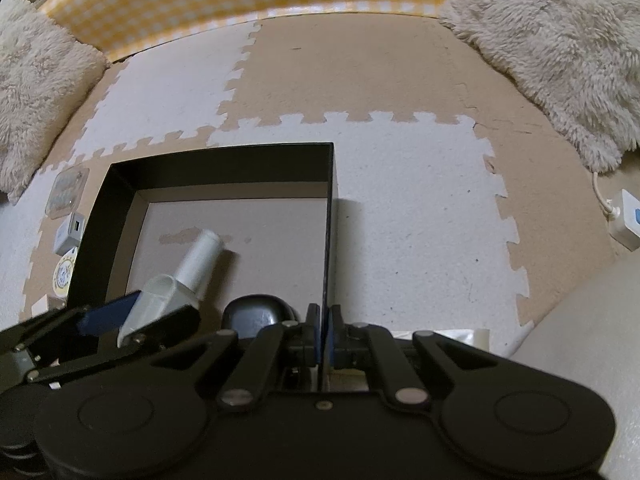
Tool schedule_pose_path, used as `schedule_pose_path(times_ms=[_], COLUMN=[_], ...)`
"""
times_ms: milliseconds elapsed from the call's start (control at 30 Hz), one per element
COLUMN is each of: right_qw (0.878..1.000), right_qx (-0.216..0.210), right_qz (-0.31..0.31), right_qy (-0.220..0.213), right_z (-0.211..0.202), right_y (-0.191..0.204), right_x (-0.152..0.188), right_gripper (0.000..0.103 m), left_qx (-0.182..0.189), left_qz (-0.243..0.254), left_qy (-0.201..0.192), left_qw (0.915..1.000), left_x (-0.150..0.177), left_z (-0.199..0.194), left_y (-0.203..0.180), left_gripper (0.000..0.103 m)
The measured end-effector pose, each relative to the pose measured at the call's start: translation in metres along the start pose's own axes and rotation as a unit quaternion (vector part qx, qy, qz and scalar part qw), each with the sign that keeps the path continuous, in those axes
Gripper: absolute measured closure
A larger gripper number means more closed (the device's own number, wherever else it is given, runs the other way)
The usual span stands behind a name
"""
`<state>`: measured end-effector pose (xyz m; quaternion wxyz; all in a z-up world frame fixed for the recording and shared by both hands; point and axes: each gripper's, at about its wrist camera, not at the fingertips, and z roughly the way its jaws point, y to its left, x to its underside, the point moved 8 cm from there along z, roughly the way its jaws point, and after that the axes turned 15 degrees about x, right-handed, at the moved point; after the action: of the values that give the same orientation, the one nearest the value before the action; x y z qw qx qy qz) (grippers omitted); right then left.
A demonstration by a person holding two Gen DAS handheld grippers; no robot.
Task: Organize rigid objects
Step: 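Carry the white holder into the black box and open the left tool, then withdraw the left tool toward the brown-and-white nail polish bottle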
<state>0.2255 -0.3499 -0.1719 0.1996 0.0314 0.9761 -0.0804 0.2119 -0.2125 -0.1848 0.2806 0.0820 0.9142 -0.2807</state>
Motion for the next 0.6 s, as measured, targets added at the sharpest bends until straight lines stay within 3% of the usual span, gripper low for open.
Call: schedule_pose_path(times_ms=[133, 200, 600], right_qw=[1.000, 1.000, 1.000], right_qx=[-0.003, -0.003, -0.004], right_qz=[-0.002, -0.001, -0.002], right_qy=[0.000, 0.001, 0.000], right_z=[0.000, 0.001, 0.001], right_y=[0.000, 0.000, 0.000], right_x=[0.000, 0.000, 0.000], right_gripper=[0.099, 0.099, 0.099], left_qx=[0.006, 0.005, 0.006], left_qz=[0.012, 0.021, 0.097], left_qy=[0.007, 0.007, 0.007], left_qw=[0.9999, 0.9997, 0.9952], left_x=[0.003, 0.004, 0.012], left_z=[-0.006, -0.011, -0.037], left_y=[-0.004, -0.008, -0.025], left_gripper=[0.043, 0.033, 0.013])
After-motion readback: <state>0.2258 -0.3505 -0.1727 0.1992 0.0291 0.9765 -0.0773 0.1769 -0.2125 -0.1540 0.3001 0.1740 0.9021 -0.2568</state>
